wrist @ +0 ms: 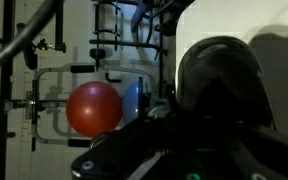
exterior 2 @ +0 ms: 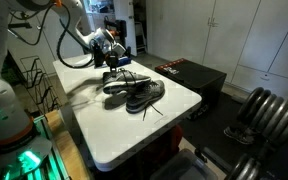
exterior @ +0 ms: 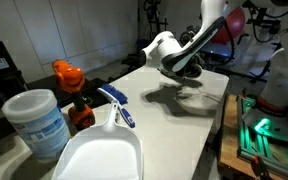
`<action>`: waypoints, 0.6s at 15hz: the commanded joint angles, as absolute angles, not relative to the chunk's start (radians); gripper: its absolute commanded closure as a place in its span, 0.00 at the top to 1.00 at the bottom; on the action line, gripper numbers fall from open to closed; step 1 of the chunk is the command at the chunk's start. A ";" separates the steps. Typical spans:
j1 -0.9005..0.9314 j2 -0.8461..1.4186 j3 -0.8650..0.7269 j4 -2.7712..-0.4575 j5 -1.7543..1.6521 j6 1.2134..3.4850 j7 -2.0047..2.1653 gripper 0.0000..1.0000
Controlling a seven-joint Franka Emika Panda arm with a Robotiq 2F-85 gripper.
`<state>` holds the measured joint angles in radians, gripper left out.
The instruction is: Turn the sneaker on the left upside down
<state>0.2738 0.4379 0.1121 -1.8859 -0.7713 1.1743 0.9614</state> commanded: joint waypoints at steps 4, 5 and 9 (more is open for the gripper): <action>0.287 0.546 0.116 -1.785 -0.784 1.136 0.936 0.20; 0.288 0.550 0.117 -1.780 -0.786 1.142 0.938 0.37; 0.291 0.578 0.121 -1.753 -0.779 1.174 0.910 0.54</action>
<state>0.2886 0.5372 0.1152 -1.7942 -0.7718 1.1588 0.9420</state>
